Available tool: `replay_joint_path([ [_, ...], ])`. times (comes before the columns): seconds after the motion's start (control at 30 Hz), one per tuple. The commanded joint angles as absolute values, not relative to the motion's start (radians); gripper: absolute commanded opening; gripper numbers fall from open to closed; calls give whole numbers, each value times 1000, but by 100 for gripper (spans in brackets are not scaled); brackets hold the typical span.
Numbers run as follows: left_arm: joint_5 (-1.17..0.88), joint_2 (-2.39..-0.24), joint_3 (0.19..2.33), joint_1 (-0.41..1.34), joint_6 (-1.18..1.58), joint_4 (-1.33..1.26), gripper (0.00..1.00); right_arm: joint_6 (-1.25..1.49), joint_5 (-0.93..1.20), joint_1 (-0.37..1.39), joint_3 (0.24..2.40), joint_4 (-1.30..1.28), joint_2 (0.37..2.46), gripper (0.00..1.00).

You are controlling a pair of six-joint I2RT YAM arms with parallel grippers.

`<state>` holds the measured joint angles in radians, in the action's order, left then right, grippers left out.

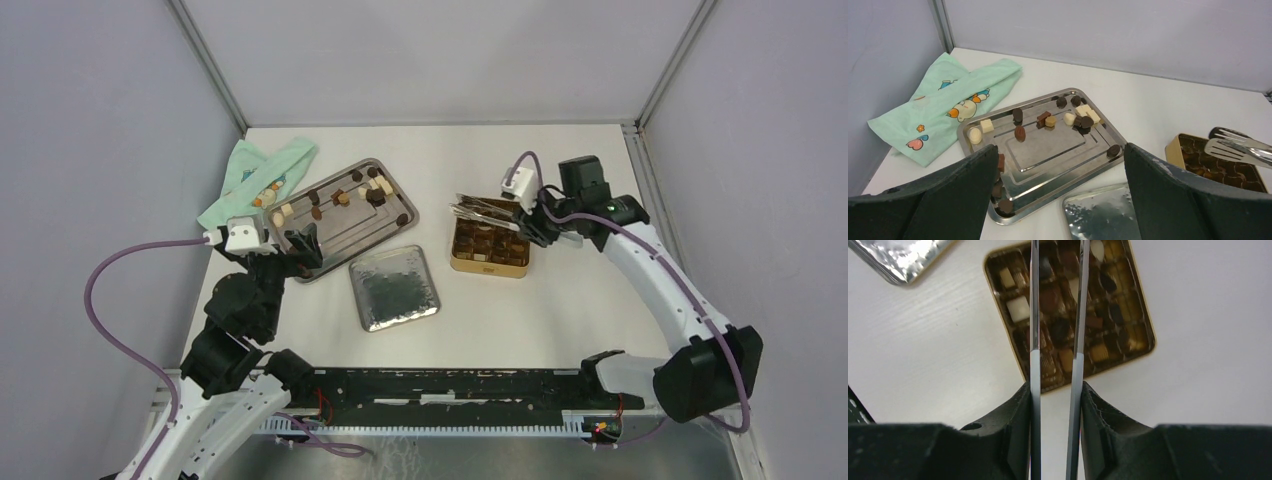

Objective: Pack the chocolate
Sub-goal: Pick up the fake chocolate from the plate, then place the fake chocolate in the packing box.

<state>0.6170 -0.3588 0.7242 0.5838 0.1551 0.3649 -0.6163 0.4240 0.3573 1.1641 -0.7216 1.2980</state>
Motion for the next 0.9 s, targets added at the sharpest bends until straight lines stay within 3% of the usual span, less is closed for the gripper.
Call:
replay_joint_path([
  [0.0, 595, -354, 726, 578, 120, 339, 100, -699, 455, 250, 1106, -809, 1157, 9],
  [0.4, 564, -373, 724, 577, 126, 338, 100, -847, 386, 16, 1011, -1011, 983, 10],
  [0.87, 555, -376, 723, 578, 127, 339, 100, -871, 367, 6, 920, -1021, 971, 17],
])
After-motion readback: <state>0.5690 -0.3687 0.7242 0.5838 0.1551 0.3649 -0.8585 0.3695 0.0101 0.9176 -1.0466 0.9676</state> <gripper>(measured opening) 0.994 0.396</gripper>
